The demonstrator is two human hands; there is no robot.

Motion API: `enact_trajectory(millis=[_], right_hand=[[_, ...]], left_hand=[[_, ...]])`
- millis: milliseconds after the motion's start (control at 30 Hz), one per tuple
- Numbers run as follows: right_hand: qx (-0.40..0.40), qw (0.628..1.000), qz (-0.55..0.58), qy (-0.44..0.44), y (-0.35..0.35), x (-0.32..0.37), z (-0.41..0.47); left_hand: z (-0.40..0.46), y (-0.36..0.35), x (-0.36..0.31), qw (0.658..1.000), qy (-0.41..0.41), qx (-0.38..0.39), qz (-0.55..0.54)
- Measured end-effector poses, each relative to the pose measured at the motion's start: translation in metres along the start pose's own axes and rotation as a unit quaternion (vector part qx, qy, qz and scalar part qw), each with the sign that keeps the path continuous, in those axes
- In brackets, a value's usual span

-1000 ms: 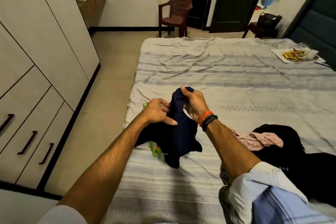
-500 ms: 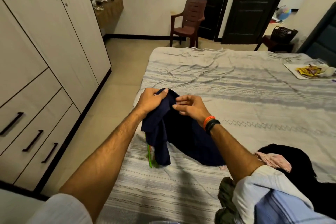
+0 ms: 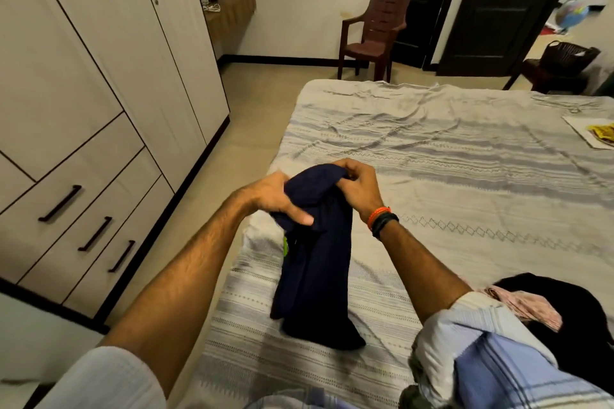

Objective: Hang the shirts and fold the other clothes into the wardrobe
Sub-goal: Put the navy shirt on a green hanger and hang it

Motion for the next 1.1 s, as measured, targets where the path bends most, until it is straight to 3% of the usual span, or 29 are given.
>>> enact_trajectory(millis=[67,167,267,433,633,733,867,967,1100], right_hand=[[-0.024,0.995,0.08,-0.059,0.002,-0.005,0.0],[-0.051,0.978,0.16,-0.126,0.005,-0.011,0.001],[-0.043,0.976,0.156,-0.143,0.003,-0.013,-0.002],[-0.042,0.978,0.133,-0.153,-0.003,-0.023,-0.004],[-0.064,0.97,0.156,-0.178,0.015,-0.03,-0.009],[-0.017,0.989,0.001,-0.149,0.028,-0.039,-0.01],[0.143,0.977,-0.151,-0.036,0.006,-0.029,-0.017],[0.16,0.973,-0.167,0.01,-0.009,-0.015,-0.014],[0.138,0.987,-0.085,0.004,-0.006,-0.011,-0.016]], left_hand=[[-0.001,-0.014,0.023,0.999,0.006,0.032,0.007],[-0.002,-0.013,0.03,0.994,-0.011,-0.037,-0.1],[0.0,-0.004,0.021,0.982,-0.02,-0.097,-0.159],[0.002,-0.026,0.006,0.981,-0.013,-0.038,-0.192],[0.005,-0.015,0.012,0.952,-0.021,-0.157,-0.261],[0.005,-0.005,0.006,0.937,-0.037,-0.191,-0.29],[0.005,0.005,-0.022,0.944,-0.123,-0.227,-0.207],[0.009,-0.001,-0.038,0.96,-0.149,-0.183,-0.151],[0.012,-0.011,-0.024,0.978,-0.086,-0.096,-0.163]])
Point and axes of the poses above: each hand's wrist, its own z-axis towards the middle knuckle, its own y-axis out of the back of the hand, x = y × z, the point moved 9 cm from there along z, towards the middle knuckle, and after that the axes turned 4 degrees about -x, right-handed, at the moved point
